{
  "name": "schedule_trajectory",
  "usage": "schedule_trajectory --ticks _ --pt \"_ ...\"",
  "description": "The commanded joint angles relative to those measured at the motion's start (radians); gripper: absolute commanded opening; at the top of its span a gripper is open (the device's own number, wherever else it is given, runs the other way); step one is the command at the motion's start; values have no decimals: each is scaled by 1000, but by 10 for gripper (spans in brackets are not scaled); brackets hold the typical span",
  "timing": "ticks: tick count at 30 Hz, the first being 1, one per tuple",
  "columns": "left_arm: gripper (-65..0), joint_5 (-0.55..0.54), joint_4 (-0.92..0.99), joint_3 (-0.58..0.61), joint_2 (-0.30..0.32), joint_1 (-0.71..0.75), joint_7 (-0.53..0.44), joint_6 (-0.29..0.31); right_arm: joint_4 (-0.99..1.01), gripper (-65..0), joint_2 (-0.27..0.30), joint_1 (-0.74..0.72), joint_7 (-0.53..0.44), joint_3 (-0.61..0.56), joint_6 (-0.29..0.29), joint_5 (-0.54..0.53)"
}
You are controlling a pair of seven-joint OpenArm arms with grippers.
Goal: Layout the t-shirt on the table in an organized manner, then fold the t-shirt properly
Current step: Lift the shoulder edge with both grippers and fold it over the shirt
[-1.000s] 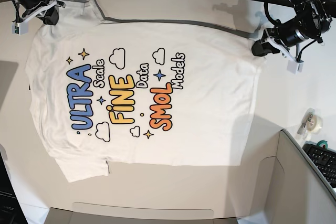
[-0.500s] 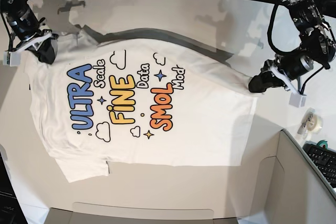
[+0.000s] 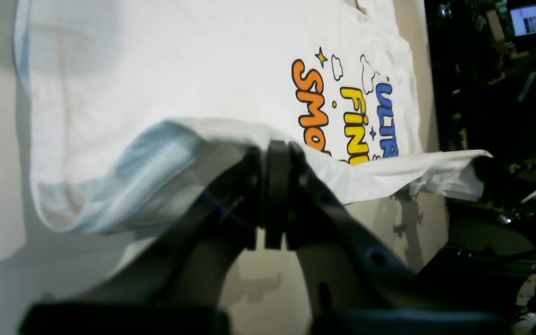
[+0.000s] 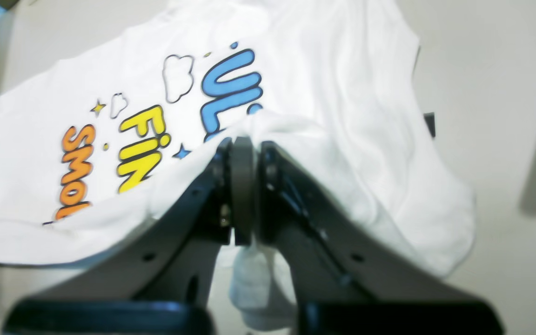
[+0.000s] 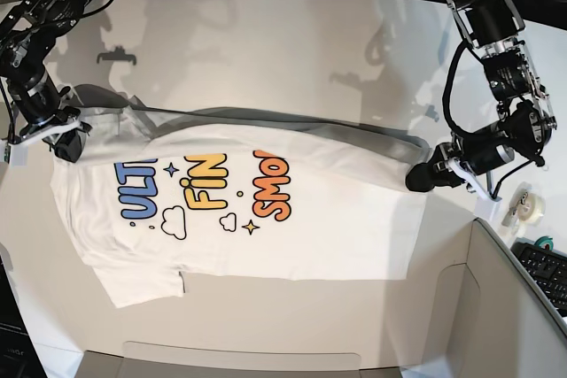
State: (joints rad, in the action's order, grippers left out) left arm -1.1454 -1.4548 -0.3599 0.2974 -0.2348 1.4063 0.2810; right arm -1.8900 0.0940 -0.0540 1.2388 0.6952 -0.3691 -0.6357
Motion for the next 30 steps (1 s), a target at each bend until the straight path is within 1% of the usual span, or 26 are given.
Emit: schedule_trajectory --ticks 1,3,5,8,12,17,20,22,24,26,30 --pt "-649 -29 1 -6 16 -30 -10 -1 4 -650 11 -34 -21 -16 -3 4" --pt "-649 -29 33 -1 16 -47 -17 -1 33 -650 11 -68 -21 -41 -3 60" --pt "-649 -29 55 0 18 -50 -45 -1 62 -650 10 -100 -21 -73 -3 112" --pt "-649 -29 76 2 18 -50 -57 -1 116 -650 10 -139 -23 -110 -3 173" --pt "-649 -29 82 15 38 -47 -61 -1 214 -650 10 -175 -24 -118 -3 254" --pt "-649 -29 82 31 59 -27 -75 1 290 -650 14 -166 -107 -118 -3 271" --pt "-649 -29 82 31 59 -10 -100 2 344 -650 36 -166 -115 -118 -3 271" --pt "-649 -29 82 31 59 -4 -103 2 369 -650 39 -168 -115 -118 -3 271" --pt "-649 -29 82 31 61 8 -103 2 378 -648 56 -168 -115 -118 -3 271" --pt "-649 -29 82 31 61 13 -103 2 389 -607 63 -168 -115 -118 0 271" --pt "-649 -29 82 31 61 15 -103 2 407 -502 86 -169 -116 -118 0 271"
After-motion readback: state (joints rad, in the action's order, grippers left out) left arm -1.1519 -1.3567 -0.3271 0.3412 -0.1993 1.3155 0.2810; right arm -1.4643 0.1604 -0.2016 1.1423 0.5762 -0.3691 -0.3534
